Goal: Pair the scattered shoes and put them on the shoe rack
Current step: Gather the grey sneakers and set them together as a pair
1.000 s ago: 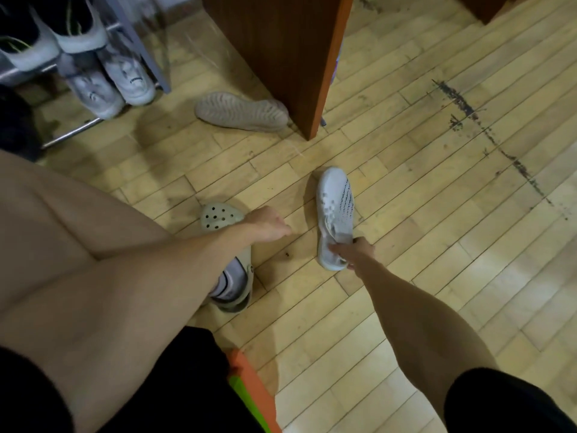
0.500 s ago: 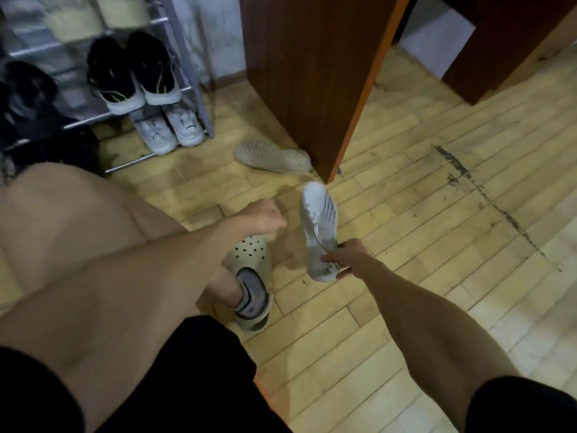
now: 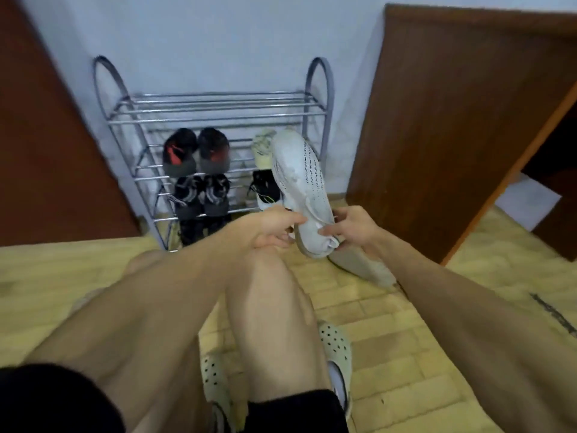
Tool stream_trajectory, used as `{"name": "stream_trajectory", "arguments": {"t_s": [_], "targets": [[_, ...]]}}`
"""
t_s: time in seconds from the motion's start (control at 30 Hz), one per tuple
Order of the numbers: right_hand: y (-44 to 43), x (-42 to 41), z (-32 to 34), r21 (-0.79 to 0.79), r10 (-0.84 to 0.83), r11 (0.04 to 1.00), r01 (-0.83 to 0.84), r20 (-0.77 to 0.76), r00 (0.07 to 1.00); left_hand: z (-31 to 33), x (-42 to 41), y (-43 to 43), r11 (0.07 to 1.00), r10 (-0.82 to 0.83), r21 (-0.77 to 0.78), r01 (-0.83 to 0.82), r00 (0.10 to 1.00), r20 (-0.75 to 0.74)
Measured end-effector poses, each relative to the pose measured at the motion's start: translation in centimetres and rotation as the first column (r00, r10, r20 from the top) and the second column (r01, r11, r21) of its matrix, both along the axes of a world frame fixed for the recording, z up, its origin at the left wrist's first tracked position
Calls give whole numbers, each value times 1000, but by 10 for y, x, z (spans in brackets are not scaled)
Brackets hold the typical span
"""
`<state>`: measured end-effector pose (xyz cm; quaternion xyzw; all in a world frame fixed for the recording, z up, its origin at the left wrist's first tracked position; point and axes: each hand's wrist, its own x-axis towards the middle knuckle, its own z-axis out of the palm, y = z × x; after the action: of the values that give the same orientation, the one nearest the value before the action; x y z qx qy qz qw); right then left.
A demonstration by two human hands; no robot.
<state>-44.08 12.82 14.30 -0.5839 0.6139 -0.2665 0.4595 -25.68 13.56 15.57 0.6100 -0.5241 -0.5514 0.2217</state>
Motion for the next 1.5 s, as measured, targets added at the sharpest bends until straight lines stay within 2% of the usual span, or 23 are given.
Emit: {"name": "stream_trajectory", "arguments": {"t_s": [0.13,0.27,0.47,0.77,1.03,1.17,1.3,1.4,1.5], "targets": [[-21,79,46,-62,101,993,-100,13,995,29,66,7,959,203,-181,-219,974,-103],[-24,166,78,-120,213,971,-209,26,977,53,137,28,848,411,-263,-460,884,-223],[3,292,78,-155,362,922,-356,12,932,49,243,80,693,620,-310,-652,757,-205],[69,428,20,-15,549,836,-549,60,834,-9,357,176,511,822,-218,-831,547,-157],[79,490,-75,189,550,816,-546,33,835,-95,414,210,503,858,-27,-864,503,-99],[74,504,-129,294,565,795,-531,-39,824,-155,445,217,556,821,80,-827,562,97],[74,516,-172,379,564,778,-502,-70,823,-216,478,231,667,638,136,-733,655,404],[78,528,-206,426,560,766,-482,-72,825,-259,510,248,668,535,184,-721,638,554],[84,533,-240,481,550,749,-456,-67,833,-293,536,265,661,426,181,-729,562,709]]}}
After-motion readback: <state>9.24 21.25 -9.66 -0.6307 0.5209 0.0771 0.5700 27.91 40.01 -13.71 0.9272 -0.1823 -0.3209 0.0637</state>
